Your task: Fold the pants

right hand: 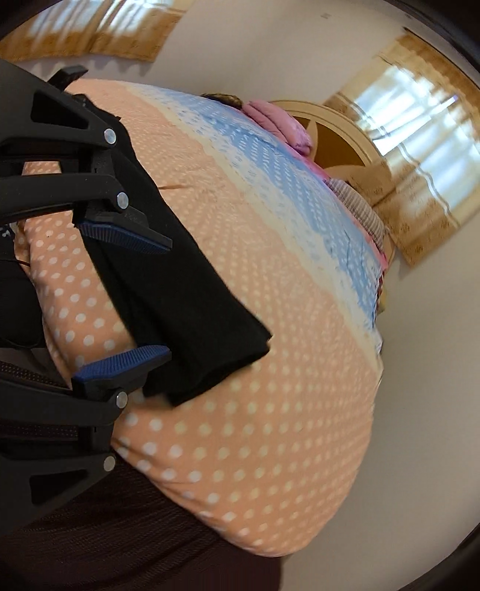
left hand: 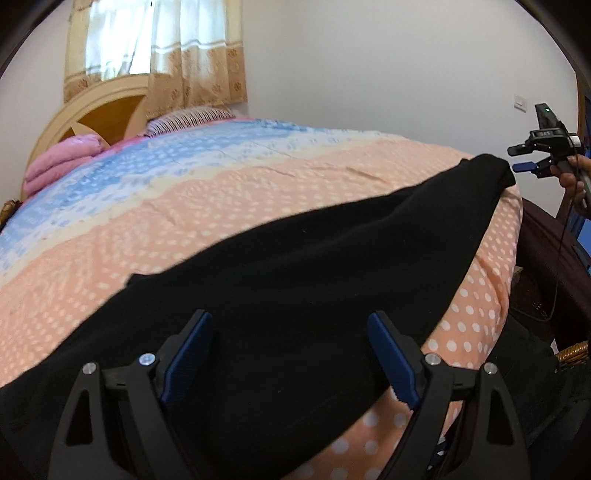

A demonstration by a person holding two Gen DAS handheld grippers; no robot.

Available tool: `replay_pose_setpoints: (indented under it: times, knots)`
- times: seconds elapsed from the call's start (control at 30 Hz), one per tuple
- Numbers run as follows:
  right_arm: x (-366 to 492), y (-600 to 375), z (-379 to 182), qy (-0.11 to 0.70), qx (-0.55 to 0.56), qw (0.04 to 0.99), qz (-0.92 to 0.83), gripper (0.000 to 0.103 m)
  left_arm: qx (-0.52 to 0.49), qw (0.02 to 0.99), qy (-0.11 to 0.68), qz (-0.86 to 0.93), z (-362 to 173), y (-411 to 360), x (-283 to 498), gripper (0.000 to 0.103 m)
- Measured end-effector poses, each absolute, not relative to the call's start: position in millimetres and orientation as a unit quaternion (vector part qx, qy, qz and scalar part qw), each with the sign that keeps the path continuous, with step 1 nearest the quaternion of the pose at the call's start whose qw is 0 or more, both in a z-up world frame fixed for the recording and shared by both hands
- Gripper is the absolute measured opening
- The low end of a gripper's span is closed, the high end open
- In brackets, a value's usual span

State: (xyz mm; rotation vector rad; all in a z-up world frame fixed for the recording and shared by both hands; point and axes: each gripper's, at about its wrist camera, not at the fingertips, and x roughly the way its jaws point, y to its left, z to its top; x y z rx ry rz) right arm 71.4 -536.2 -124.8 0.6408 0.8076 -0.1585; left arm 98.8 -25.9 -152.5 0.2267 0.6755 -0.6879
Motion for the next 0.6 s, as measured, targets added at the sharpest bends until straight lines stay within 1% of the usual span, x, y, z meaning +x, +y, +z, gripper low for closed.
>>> replay_pose_setpoints:
  times: [0.1,0.2,0.23,0.3,0.37,0.43,0.5,0.6]
  knots:
    - [78,-540,-132,0.388,0.303,0.865,-0.097,0.054,0.102,0.874,0.338,-0.334,-161,-25,102,0.088]
    - [93,-544,-142,0.395,0.315,0.856,-0.114,0.054,0.096,0.875,0.335,-0.335,-164,-22,102,0.089]
    - [100,-541,-145,0.398,0.321,0.851,-0.119,0.052,0.094,0.875,0.334,-0.337,-164,-22,102,0.089]
    - [109,-549,-153,0.406,0.337,0.840,-0.129,0.003,0.087,0.876,0.333,-0.339,-163,-21,103,0.089]
    - [124,-547,-143,0.398,0.331,0.847,-0.119,0.003,0.080,0.876,0.331,-0.341,-163,-20,103,0.089]
    - [138,-538,-120,0.378,0.314,0.866,-0.096,0.003,0.077,0.877,0.330,-0.341,-163,-19,103,0.089]
    - [151,-523,-75,0.322,0.291,0.900,-0.041,0.003,0.076,0.877,0.330,-0.340,-163,-19,103,0.089]
    - [144,-508,-38,0.253,0.258,0.933,0.005,0.003,0.075,0.879,0.331,-0.335,-163,-20,103,0.089]
